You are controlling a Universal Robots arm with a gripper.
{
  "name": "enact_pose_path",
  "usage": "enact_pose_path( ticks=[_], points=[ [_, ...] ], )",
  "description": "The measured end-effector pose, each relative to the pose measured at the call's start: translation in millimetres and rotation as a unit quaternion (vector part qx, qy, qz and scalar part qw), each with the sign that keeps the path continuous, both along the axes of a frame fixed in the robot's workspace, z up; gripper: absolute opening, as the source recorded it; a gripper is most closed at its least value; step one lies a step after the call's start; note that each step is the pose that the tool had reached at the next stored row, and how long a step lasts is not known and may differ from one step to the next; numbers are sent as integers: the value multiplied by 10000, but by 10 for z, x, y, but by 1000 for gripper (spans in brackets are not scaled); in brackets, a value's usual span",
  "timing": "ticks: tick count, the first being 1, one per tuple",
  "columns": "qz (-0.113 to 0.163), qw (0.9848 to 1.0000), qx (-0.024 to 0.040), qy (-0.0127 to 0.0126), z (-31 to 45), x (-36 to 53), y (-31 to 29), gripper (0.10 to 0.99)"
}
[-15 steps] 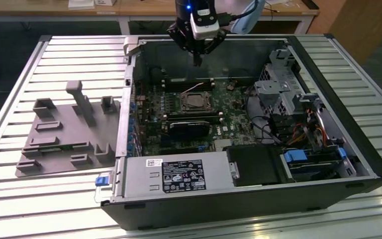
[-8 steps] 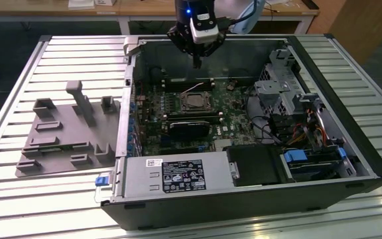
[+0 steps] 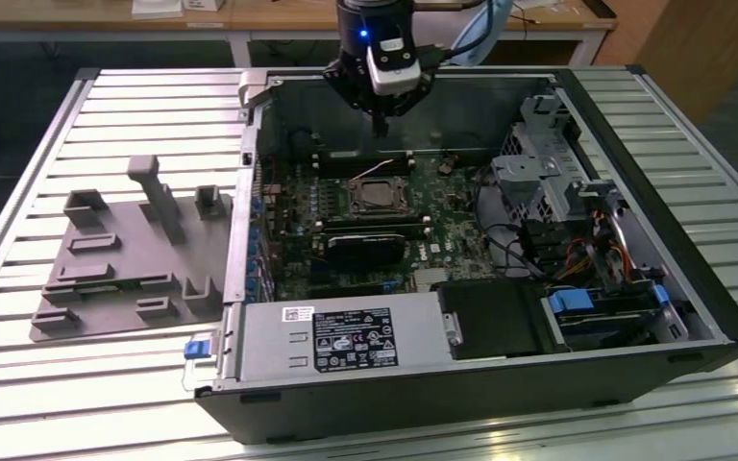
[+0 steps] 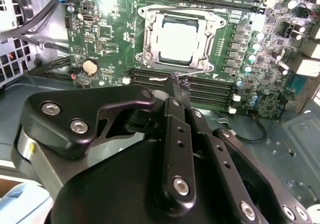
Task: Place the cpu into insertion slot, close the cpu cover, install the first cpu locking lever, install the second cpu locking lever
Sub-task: 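Install the first cpu locking lever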
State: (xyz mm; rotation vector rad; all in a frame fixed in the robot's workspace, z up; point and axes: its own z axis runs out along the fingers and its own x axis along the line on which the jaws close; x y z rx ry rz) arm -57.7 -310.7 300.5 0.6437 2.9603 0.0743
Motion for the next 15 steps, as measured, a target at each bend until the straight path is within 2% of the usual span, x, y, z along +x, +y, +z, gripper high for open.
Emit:
enact_pose_path(
  ticks=[6, 15],
  points=[
    [60, 10000, 0, 0, -85, 0, 0, 106],
    [244, 9997, 0, 0, -165, 1, 7, 106]
  ],
)
